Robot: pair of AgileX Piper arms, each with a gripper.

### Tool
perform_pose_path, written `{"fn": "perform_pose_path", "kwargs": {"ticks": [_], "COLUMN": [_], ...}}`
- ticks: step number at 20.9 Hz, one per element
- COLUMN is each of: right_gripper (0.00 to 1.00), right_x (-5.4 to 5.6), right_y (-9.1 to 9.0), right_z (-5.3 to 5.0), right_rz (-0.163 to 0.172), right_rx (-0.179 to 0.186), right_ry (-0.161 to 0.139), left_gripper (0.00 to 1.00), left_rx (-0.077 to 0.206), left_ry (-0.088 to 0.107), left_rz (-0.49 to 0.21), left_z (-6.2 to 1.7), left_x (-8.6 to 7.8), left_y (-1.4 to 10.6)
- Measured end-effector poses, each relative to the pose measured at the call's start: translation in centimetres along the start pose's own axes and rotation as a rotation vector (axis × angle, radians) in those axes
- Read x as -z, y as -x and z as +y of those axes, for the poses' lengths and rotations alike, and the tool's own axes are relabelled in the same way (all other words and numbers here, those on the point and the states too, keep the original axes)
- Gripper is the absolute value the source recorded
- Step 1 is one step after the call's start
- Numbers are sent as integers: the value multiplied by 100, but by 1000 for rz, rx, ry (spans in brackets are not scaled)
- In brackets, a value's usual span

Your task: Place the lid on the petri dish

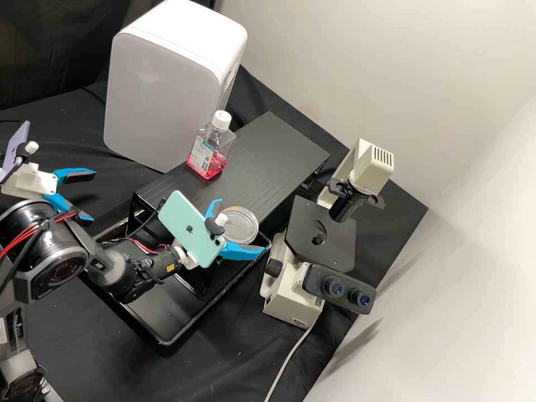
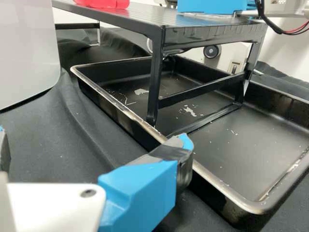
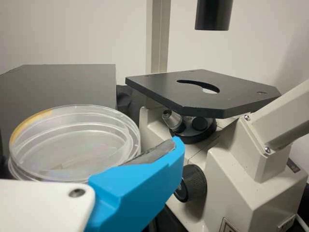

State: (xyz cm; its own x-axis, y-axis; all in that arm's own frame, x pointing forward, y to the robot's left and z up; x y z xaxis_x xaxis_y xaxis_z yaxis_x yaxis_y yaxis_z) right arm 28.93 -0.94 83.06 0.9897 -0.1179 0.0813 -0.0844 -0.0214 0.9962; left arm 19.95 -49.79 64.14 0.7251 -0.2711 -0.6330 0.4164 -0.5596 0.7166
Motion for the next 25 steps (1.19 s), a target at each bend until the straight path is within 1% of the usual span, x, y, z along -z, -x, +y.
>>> {"fn": "perform_pose_path", "kwargs": {"ticks": [1,4,8,10,12,15,17,19,22,25], "right_gripper": [100,100,100,100,100,100,100,100,100,100], "right_x": [0,0,4,14,17,31,44,67,83,94], "right_y": [0,0,0,0,0,1,2,3,5,6], "right_z": [0,0,-4,-15,-18,-27,-40,-65,-81,-93], "right_rz": [0,0,4,15,19,34,42,56,65,69], "right_rx": [0,0,4,16,20,30,39,53,64,69], "right_ry": [0,-15,-17,-24,-23,-35,-37,-30,-26,-44], "left_gripper": [100,100,100,100,100,100,100,100,100,100], "left_rx": [0,0,0,0,0,0,0,0,0,0], "left_ry": [0,0,0,0,0,0,0,0,0,0], "left_rz": [0,0,0,0,0,0,0,0,0,0], "left_z": [0,0,0,0,0,0,0,0,0,0], "left_x": [0,0,0,0,0,0,0,0,0,0], "left_y": [0,0,0,0,0,0,0,0,0,0]}}
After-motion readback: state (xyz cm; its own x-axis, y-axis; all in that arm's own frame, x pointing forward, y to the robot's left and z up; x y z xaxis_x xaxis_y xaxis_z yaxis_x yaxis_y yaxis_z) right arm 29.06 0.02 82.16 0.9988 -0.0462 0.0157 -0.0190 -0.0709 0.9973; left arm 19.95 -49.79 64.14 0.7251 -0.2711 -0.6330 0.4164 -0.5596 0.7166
